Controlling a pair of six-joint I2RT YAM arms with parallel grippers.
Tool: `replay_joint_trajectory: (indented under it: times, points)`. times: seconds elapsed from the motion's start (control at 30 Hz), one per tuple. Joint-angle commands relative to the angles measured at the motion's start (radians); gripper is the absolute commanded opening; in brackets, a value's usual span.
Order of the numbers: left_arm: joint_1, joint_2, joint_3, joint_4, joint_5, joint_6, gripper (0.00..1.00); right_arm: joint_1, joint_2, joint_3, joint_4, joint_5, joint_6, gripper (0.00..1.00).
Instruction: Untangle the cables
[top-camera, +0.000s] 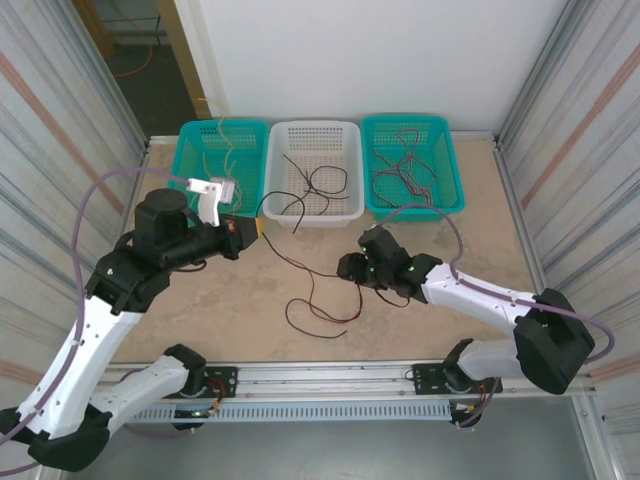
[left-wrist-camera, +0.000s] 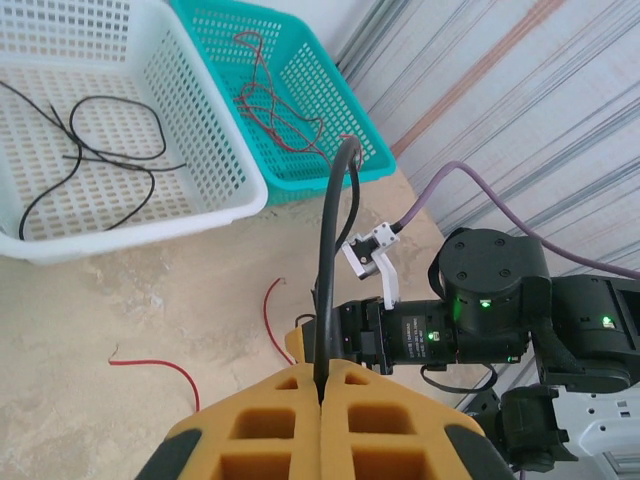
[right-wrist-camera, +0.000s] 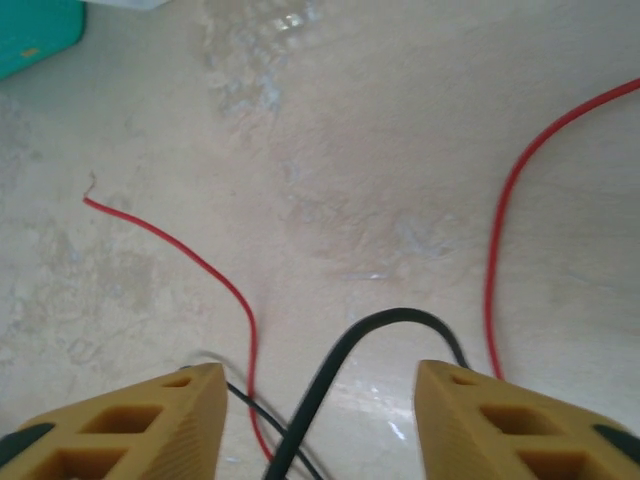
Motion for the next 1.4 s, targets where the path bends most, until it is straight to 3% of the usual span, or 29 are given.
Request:
replay_joint_trajectory:
  times: [0.0, 0.1, 0.37, 0.47, 0.6, 0.77, 0.83, 1.07, 1.2, 1.37]
  points:
    - [0.009, -0.015, 0.045, -0.033, -0.003, 0.045, 0.0, -0.018, -0.054, 0.03, -0.097, 0.038, -0.048, 0.56]
    - [0.01, -0.004, 0.042, -0.027, 0.014, 0.044, 0.0, 0.003, -0.095, 0.086, -0.157, 0.055, -0.116, 0.58]
    - [0.012, 0.0, 0.087, -0.042, 0.004, 0.066, 0.0, 0.122, -0.131, 0.318, -0.422, 0.291, -0.252, 0.6]
    - [0.012, 0.012, 0.104, -0.039, 0.032, 0.066, 0.0, 0.194, -0.152, 0.363, -0.407, 0.325, -0.31, 0.61]
    - [0.012, 0.03, 0.093, -0.009, 0.072, 0.044, 0.0, 0.306, -0.165, 0.406, -0.29, 0.281, -0.407, 0.64]
    - [0.012, 0.043, 0.076, 0.027, 0.1, 0.026, 0.0, 0.367, -0.136, 0.483, -0.228, 0.218, -0.476, 0.66]
    - [0.015, 0.053, 0.082, 0.015, 0.09, 0.033, 0.0, 0.393, -0.132, 0.515, -0.247, 0.279, -0.503, 0.66]
    - [0.071, 0.055, 0.08, -0.016, 0.089, 0.043, 0.0, 0.401, -0.276, 0.504, -0.283, 0.404, -0.546, 0.76]
    - [0.092, 0.063, 0.068, 0.004, 0.121, 0.045, 0.0, 0.39, -0.326, 0.498, -0.316, 0.395, -0.538, 0.78]
    - [0.095, 0.09, 0.071, 0.021, 0.154, 0.035, 0.0, 0.39, -0.259, 0.503, -0.31, 0.34, -0.512, 0.75]
